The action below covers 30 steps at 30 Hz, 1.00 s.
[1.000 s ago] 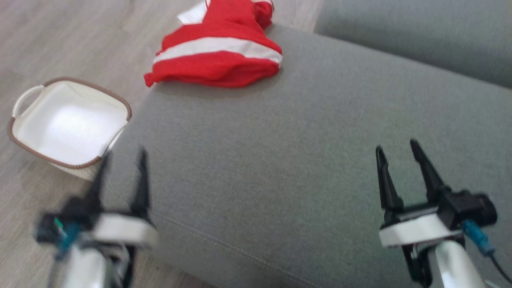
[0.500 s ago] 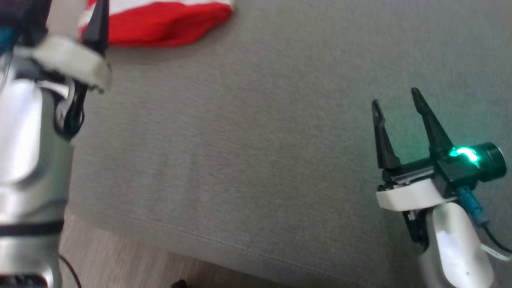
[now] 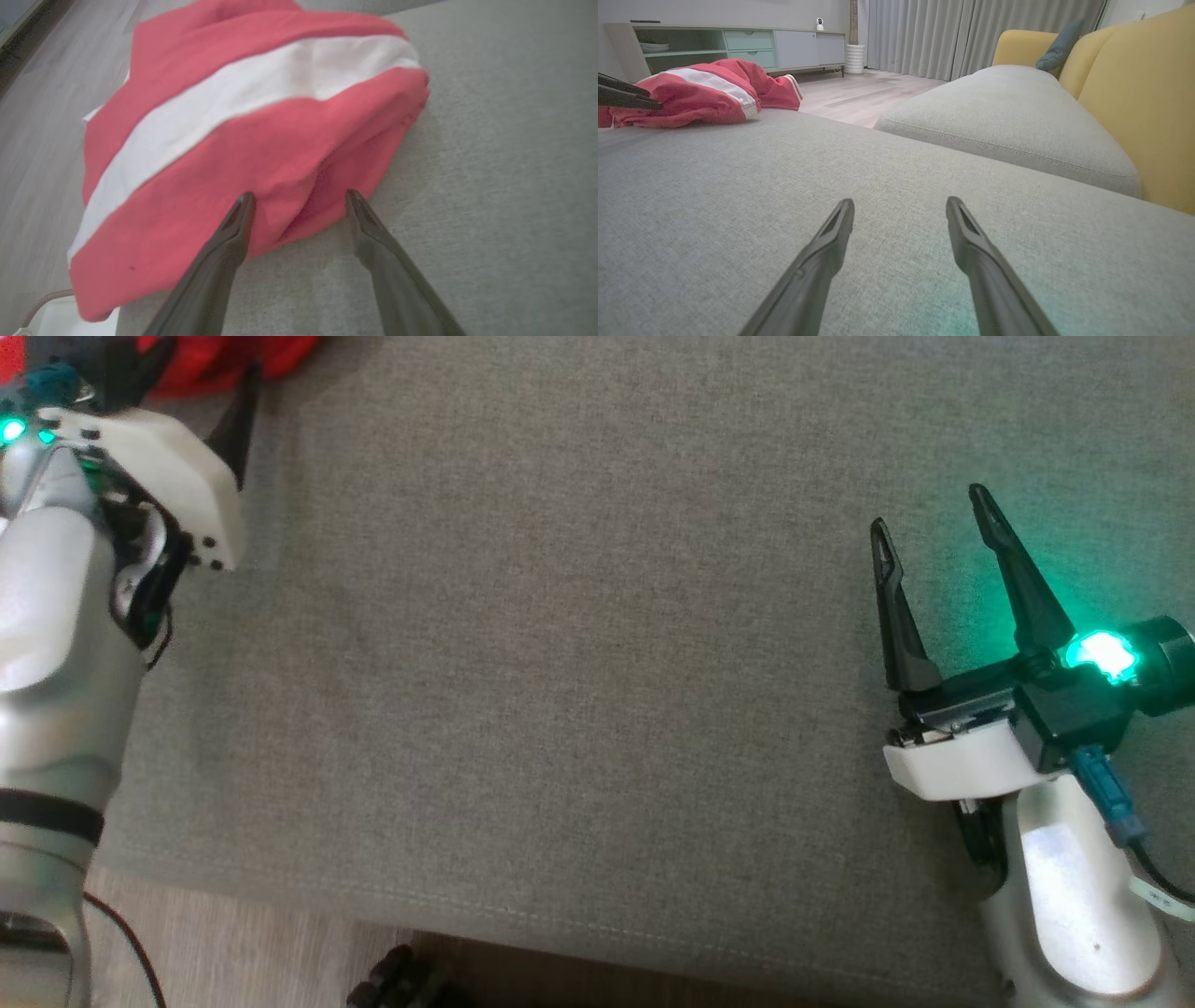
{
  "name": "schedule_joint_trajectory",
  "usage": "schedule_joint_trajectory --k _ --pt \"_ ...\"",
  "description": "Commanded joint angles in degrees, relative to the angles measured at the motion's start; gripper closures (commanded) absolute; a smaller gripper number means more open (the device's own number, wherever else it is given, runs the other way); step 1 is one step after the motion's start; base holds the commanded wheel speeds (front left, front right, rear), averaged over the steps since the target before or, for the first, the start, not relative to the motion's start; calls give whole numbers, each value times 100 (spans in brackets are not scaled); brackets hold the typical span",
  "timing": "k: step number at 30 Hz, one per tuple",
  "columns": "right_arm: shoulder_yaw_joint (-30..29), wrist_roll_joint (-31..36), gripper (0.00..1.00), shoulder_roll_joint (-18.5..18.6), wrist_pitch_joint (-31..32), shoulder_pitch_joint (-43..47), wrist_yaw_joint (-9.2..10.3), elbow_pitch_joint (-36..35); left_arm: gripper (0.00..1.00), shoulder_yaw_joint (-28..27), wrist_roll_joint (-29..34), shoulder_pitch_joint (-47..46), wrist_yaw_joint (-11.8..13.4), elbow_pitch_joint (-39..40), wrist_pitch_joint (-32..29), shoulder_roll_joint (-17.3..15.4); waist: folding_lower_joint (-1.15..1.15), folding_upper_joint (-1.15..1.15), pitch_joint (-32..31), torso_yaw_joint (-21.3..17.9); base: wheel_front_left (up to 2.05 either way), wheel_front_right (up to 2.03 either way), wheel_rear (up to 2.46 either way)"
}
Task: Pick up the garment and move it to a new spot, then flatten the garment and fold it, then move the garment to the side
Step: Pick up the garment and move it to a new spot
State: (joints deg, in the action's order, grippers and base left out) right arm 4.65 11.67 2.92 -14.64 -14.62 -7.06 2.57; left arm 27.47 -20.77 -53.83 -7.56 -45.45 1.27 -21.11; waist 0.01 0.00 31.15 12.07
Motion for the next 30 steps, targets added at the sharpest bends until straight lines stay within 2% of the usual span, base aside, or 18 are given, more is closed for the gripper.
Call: schedule_joint_trajectory --k 1,3,4,5,6,7,8,19,30 --pt "133 35 0 -4 -36 4 -43 -205 0 -147 8 -286 9 5 44 -377 -1 0 76 -24 0 0 0" --pt "138 49 0 -4 -36 13 -43 -226 0 -137 14 -397 9 -246 171 -358 -1 0 129 -17 0 0 0" --pt "140 54 0 -4 -36 17 -43 -231 13 -144 4 -446 20 -355 249 -319 -1 0 140 -13 0 0 0" --pt "143 54 0 -4 -36 21 -43 -236 53 -146 3 -491 37 -449 331 -282 -1 0 145 -10 0 0 0" --pt "145 54 0 -4 -36 24 -43 -240 68 -141 16 -538 59 -534 428 -255 -1 0 149 -7 0 0 0" --pt "147 54 0 -4 -36 26 -43 -242 92 -132 29 -578 70 -619 518 -233 -1 0 149 -5 0 0 0" --pt "151 52 0 -4 -36 28 -43 -239 100 -118 40 -615 70 -706 601 -209 -1 0 142 -4 0 0 0" --pt "131 -188 0 -4 -36 28 -43 -133 100 89 283 -961 81 -1091 1291 -160 -1 0 -338 -19 0 0 0" --pt "-96 -782 0 -4 -36 239 -43 7 100 644 839 -1377 41 -136 1368 -336 -1 0 -1577 -372 0 0 0"
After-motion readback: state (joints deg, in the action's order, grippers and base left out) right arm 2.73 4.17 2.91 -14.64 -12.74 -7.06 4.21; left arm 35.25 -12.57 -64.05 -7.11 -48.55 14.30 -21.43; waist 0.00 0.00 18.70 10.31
